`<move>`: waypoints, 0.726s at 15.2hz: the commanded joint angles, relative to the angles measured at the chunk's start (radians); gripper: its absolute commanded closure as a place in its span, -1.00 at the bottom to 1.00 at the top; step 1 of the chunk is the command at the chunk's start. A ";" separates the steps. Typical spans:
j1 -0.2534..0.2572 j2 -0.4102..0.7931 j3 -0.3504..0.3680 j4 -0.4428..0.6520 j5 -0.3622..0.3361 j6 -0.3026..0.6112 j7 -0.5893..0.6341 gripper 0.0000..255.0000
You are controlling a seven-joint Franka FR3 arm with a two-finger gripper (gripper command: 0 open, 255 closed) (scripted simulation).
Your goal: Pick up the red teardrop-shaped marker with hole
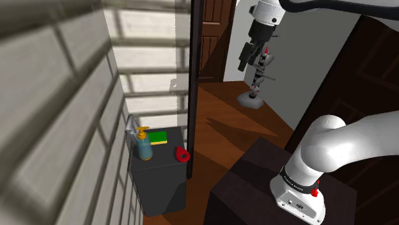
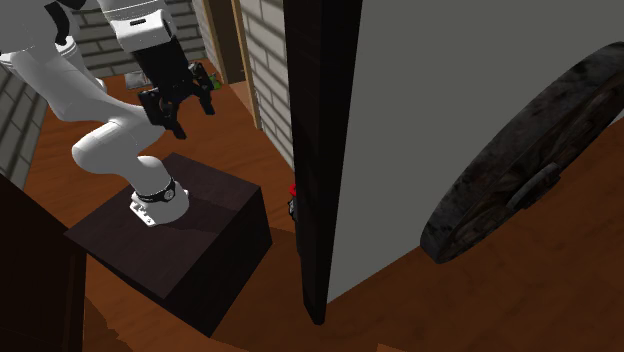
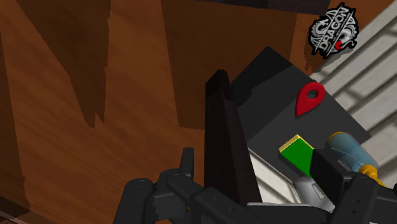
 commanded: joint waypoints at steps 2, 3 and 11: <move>0.002 0.005 0.013 -0.023 0.007 0.024 0.017 -1.00; 0.005 0.012 0.027 -0.045 0.014 0.047 0.035 -1.00; 0.030 0.116 0.137 -0.180 0.068 0.248 0.173 -1.00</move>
